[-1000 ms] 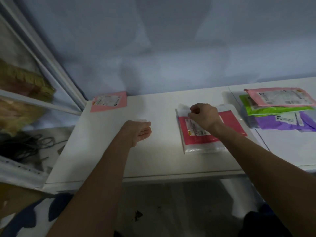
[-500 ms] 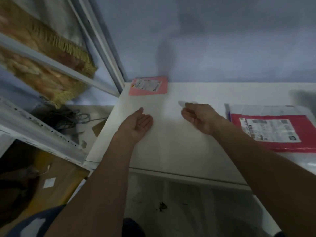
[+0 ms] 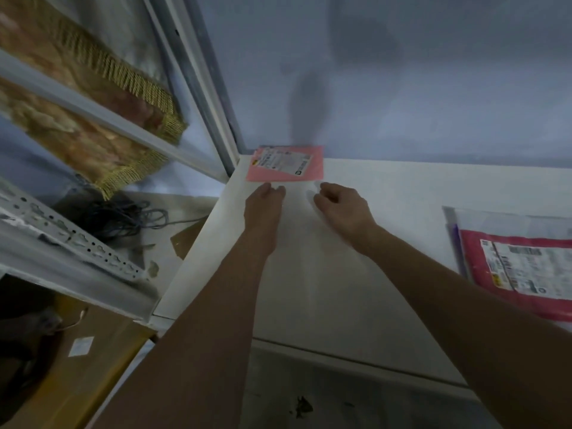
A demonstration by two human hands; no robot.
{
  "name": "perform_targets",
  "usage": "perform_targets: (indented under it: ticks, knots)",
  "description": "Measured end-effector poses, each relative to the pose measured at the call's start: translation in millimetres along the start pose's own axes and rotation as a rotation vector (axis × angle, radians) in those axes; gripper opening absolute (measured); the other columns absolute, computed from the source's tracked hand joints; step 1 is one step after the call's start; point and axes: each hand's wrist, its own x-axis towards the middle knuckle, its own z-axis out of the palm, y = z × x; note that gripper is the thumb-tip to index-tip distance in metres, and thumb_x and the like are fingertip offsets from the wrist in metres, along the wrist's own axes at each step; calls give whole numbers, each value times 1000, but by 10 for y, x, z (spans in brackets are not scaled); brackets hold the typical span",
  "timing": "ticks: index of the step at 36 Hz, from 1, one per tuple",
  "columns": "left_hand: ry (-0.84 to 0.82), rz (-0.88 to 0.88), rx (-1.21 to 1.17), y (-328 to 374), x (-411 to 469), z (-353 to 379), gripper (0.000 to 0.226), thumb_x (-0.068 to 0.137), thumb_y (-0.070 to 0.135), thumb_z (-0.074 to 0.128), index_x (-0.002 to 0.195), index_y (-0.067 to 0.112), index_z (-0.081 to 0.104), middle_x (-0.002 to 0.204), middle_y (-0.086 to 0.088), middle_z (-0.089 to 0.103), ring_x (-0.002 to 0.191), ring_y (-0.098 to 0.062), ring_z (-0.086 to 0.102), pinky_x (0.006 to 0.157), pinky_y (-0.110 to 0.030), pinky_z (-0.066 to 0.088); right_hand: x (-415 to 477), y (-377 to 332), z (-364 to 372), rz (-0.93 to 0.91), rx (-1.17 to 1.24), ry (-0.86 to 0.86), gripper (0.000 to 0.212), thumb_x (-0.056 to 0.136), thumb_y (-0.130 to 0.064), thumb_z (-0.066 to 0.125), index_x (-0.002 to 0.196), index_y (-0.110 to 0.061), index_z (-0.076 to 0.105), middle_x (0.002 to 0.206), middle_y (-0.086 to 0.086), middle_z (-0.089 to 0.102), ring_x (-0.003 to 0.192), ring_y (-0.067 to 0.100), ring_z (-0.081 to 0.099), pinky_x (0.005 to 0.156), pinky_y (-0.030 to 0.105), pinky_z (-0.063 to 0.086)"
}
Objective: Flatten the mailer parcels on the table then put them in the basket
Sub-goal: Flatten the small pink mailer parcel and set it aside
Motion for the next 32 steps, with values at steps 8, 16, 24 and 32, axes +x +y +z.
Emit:
perform_targets:
  ticks: [8,16,24,32]
  knots:
    - [-87,551,1056,-264,56,253,56,99,33,30,147,3,27,156,-17,22,145,-32,16,117,-40,17,133,41,128,-269,-338,25,53,88,-19,54,136,1,47,135,21,52,125,35,47,101,29,30]
    - [-102,589,1262,-321,228,281,62,100,44,13,151,10,16,160,-10,9,147,-26,6,118,-44,10,215,182,241,-449,-541,151,34,78,-3,48,102,19,60,94,31,64,85,46,63,79,47,56]
    - [-189,490,1271,-193,479,320,64,100,50,12,154,16,5,161,-3,0,148,-21,-4,119,-45,0,273,383,241,-522,-720,17,50,95,-20,27,128,8,52,133,25,53,132,37,44,118,42,24]
    - [-151,561,1259,-289,204,254,59,102,43,17,153,15,11,161,-5,9,148,-22,5,117,-46,6,161,318,175,-451,-664,52,55,103,-24,34,150,0,21,157,18,22,146,27,18,119,31,9]
